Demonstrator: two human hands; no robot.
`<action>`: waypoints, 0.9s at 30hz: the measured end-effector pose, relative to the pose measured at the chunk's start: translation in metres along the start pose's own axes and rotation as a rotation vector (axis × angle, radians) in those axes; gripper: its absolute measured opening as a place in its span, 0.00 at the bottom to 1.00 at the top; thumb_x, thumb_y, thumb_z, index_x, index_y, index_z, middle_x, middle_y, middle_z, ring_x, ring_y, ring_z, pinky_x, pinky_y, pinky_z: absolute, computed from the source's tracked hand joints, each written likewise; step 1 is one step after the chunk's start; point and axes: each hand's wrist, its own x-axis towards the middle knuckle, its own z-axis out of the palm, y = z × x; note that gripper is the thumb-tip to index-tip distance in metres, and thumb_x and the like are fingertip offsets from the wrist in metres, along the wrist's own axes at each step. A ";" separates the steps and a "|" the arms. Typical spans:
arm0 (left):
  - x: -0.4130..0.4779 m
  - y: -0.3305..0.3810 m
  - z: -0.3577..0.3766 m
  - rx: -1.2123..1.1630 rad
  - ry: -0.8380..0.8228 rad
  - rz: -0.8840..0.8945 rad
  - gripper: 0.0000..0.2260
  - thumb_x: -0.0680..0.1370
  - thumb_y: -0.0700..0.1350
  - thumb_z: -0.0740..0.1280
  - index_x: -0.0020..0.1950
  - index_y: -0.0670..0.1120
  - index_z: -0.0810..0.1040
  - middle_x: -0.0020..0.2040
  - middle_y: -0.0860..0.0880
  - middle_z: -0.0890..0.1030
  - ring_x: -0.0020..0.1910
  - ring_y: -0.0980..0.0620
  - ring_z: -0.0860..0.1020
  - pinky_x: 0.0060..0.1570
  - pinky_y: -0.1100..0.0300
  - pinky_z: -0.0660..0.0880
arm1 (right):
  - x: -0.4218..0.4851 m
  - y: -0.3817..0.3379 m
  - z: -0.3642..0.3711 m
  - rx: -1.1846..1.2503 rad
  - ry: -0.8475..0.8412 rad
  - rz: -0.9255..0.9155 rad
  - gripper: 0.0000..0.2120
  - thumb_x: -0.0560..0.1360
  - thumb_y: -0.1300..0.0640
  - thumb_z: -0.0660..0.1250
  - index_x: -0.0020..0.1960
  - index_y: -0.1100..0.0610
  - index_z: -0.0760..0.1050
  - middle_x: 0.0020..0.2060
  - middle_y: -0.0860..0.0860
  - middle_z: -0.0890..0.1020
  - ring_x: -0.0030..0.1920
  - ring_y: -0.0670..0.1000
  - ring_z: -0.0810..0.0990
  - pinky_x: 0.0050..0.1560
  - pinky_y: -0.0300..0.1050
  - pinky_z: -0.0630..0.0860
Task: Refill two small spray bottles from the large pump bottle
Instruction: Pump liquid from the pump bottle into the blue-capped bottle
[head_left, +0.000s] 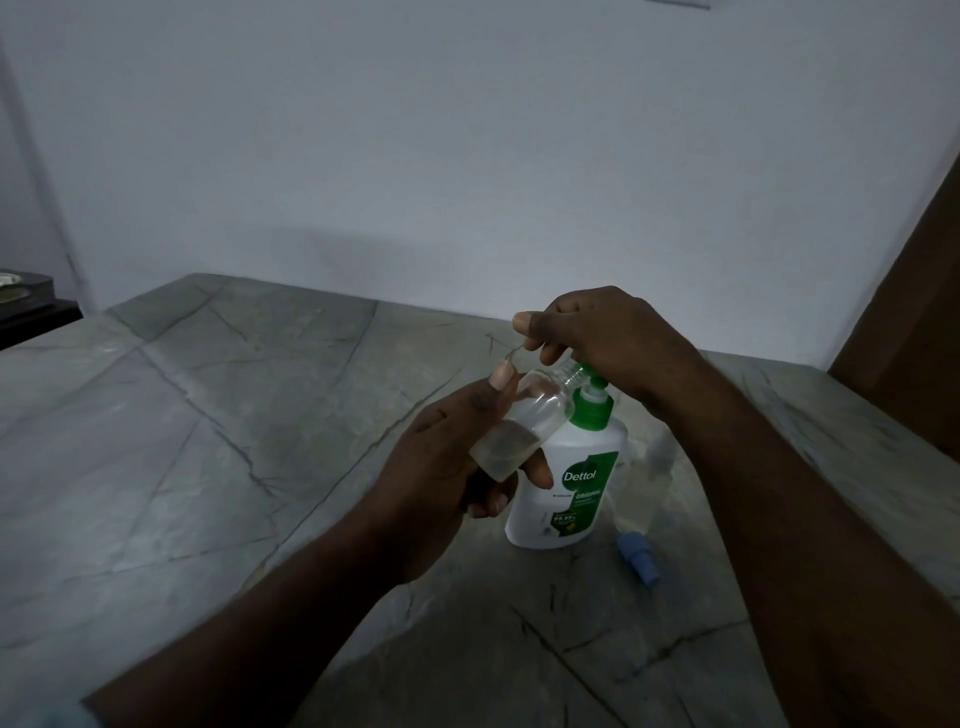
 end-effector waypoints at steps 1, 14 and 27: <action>0.000 0.000 0.000 0.000 0.002 0.000 0.21 0.75 0.66 0.62 0.56 0.57 0.85 0.38 0.41 0.82 0.27 0.53 0.72 0.26 0.63 0.67 | 0.000 0.000 0.000 -0.005 -0.005 -0.001 0.18 0.79 0.41 0.67 0.48 0.55 0.85 0.42 0.48 0.86 0.45 0.49 0.82 0.52 0.50 0.76; 0.002 -0.005 -0.005 -0.028 0.021 -0.034 0.24 0.78 0.66 0.62 0.58 0.50 0.84 0.36 0.41 0.81 0.28 0.51 0.71 0.25 0.62 0.65 | 0.005 0.006 0.007 -0.013 -0.033 0.037 0.17 0.77 0.39 0.68 0.47 0.52 0.84 0.42 0.46 0.85 0.45 0.47 0.81 0.47 0.45 0.74; 0.003 -0.005 -0.004 -0.036 -0.028 -0.031 0.26 0.76 0.66 0.61 0.64 0.50 0.81 0.39 0.40 0.81 0.28 0.51 0.69 0.27 0.60 0.63 | 0.003 0.005 0.001 0.049 0.075 -0.033 0.15 0.76 0.39 0.70 0.43 0.50 0.85 0.36 0.44 0.86 0.33 0.39 0.79 0.36 0.36 0.70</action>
